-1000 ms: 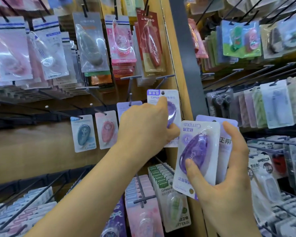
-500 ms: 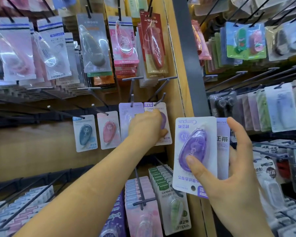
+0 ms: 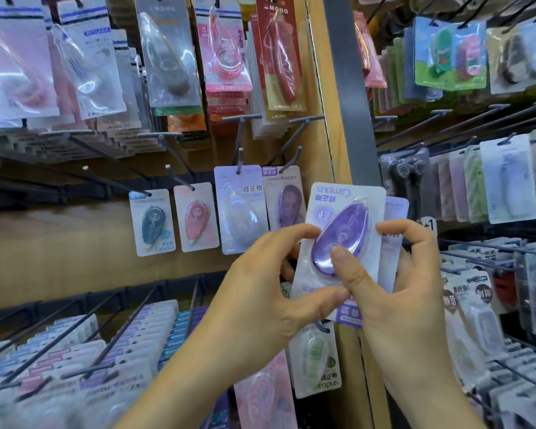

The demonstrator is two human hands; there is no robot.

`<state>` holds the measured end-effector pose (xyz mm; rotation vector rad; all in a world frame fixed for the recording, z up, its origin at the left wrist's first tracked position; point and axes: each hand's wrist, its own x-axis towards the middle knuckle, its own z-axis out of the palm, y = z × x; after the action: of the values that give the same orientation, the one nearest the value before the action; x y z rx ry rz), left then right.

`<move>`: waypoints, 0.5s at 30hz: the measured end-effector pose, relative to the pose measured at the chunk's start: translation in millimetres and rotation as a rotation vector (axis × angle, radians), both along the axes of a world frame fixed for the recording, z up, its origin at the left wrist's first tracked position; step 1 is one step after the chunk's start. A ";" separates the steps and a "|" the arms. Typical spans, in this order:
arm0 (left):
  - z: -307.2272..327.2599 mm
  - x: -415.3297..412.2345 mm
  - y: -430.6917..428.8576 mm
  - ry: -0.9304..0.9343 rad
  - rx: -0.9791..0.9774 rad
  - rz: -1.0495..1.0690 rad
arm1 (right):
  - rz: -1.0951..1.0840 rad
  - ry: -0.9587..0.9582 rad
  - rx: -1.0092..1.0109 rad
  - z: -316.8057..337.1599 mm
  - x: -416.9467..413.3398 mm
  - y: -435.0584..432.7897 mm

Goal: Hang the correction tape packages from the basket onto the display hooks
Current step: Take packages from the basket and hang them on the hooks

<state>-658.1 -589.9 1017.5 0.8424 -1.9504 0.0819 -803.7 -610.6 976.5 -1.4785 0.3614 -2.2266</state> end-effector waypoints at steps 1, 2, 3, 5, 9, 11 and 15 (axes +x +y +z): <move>-1.3 0.8 -0.6 0.008 -0.013 0.009 | -0.004 0.008 -0.011 -0.2 2.0 -1.1; -1.2 1.0 -0.4 0.023 -0.021 0.016 | -0.010 0.022 -0.017 -0.6 3.9 -2.2; -0.6 1.0 0.5 0.040 -0.023 0.017 | -0.023 0.042 -0.020 -0.7 6.1 -2.4; 0.2 0.2 1.2 0.070 -0.013 0.005 | -0.066 0.084 -0.030 -1.5 8.3 -3.0; 0.7 8.2 -1.8 0.108 -0.167 0.107 | -0.065 0.159 -0.041 -3.2 9.2 -3.2; 4.9 17.5 -2.2 0.120 -0.268 0.163 | -0.075 0.151 -0.032 -4.4 5.8 -2.1; 18.5 42.6 9.7 0.016 -0.317 0.215 | -0.165 0.132 0.037 -2.1 -10.1 -1.7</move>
<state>-615.5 -580.2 1035.9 0.8323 -1.7655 0.4966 -813.8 -612.2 974.5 -1.6328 0.5832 -2.2392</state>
